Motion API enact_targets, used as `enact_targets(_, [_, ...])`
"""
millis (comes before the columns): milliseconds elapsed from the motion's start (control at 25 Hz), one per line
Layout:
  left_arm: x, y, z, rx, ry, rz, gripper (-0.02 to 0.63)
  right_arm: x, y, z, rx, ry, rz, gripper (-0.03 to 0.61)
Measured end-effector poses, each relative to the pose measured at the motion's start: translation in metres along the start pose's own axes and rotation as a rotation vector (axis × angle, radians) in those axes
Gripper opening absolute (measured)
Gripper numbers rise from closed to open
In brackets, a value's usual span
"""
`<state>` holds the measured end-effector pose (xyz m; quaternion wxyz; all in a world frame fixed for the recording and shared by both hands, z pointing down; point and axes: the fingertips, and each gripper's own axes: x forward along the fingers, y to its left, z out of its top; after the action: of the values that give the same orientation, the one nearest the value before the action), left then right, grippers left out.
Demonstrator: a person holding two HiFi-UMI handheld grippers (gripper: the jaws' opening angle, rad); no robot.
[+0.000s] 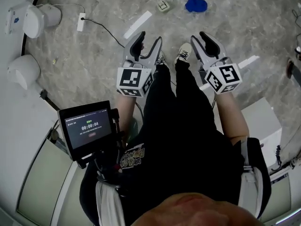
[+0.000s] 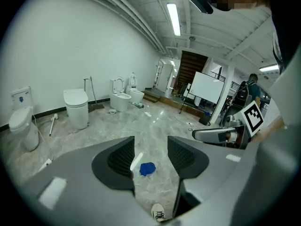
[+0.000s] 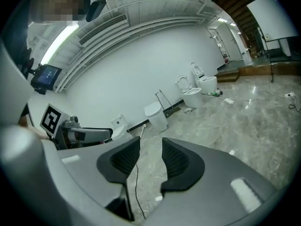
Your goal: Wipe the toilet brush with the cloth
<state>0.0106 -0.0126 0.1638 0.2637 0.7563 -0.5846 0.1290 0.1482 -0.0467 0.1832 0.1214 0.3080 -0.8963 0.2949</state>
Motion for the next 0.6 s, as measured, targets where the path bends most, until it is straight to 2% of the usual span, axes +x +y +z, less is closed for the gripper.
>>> enact_targets(80, [0.017, 0.002, -0.001, -0.007, 0.003, 0.009, 0.222, 0.004, -0.017, -0.003, -0.001, 0.014, -0.015, 0.141])
enact_targets(280, [0.084, 0.024, -0.041, -0.015, 0.007, 0.039, 0.222, 0.033, -0.078, -0.043, 0.024, 0.014, -0.053, 0.138])
enact_targets(480, [0.107, 0.056, -0.061, -0.029, 0.014, 0.041, 0.222, 0.045, -0.092, -0.056, 0.026, 0.001, -0.131, 0.138])
enact_targets(600, [0.117, 0.075, -0.078, 0.006, 0.028, 0.025, 0.222, 0.054, -0.098, -0.074, 0.034, 0.003, -0.189, 0.14])
